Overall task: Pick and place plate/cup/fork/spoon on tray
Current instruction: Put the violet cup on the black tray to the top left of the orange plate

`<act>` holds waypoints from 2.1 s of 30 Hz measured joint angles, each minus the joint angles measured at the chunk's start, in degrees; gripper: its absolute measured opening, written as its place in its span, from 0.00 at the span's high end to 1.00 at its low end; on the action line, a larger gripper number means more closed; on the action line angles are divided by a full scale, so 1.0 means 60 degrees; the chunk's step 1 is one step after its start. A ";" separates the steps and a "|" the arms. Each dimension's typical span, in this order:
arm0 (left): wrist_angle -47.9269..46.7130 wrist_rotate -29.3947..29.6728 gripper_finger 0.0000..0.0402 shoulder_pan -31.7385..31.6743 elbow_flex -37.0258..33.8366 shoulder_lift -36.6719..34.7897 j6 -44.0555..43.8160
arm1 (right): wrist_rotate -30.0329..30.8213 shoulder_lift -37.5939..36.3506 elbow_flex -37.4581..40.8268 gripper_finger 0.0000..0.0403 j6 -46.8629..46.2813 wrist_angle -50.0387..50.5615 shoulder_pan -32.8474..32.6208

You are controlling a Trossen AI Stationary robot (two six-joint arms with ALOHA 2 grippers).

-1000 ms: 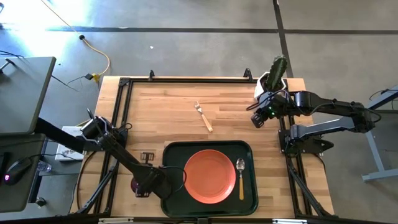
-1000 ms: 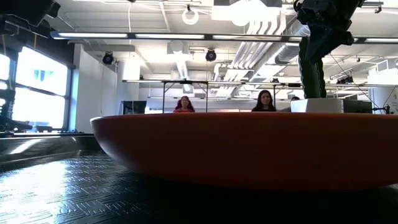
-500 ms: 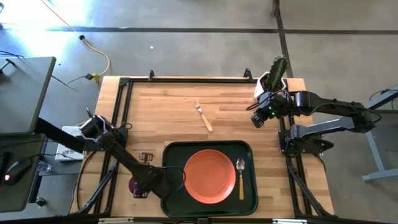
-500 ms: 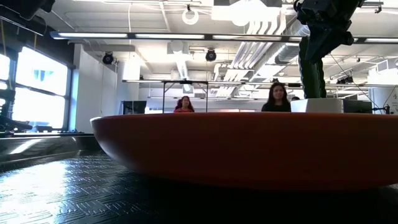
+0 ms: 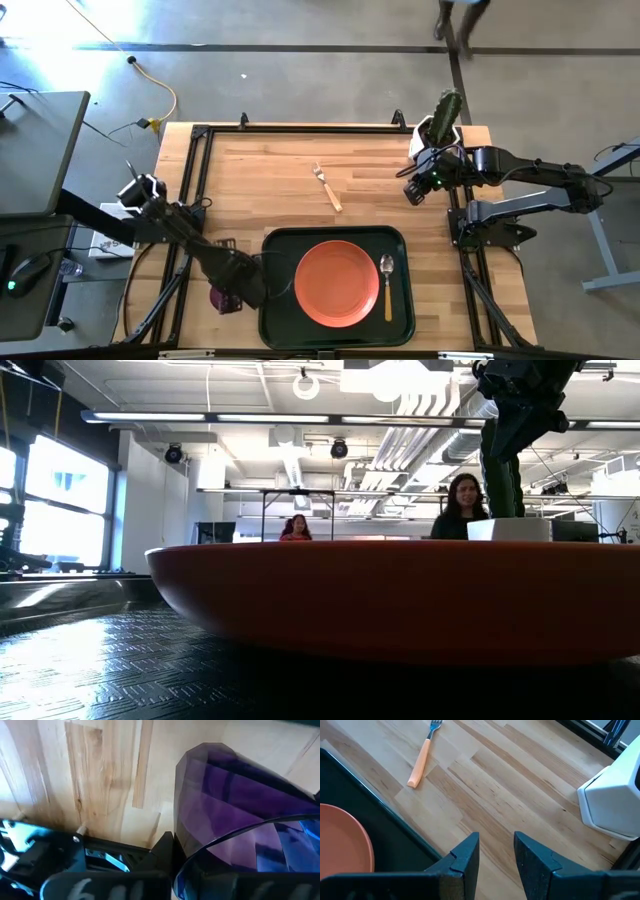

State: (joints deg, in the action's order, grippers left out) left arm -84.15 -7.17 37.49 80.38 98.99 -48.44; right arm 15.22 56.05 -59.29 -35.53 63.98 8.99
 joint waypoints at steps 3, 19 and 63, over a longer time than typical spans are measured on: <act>0.0010 -0.0003 1.00 -0.0141 0.0000 -0.0357 -0.0554 | 0.0000 0.0000 0.0000 0.72 0.0000 0.0001 0.0000; 0.0720 0.0852 1.00 -0.2399 0.0011 -0.2273 -0.2876 | 0.0000 0.0000 0.0000 0.72 -0.0332 -0.0002 0.0001; 0.1856 -0.1381 0.98 -0.4917 0.0010 0.0259 -0.4595 | 0.0688 0.0033 0.0000 0.72 -0.1078 0.0008 0.0004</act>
State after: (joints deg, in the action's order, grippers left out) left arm -73.02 -15.46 7.99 80.44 100.55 -76.01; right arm 19.35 56.25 -59.29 -42.00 64.03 9.02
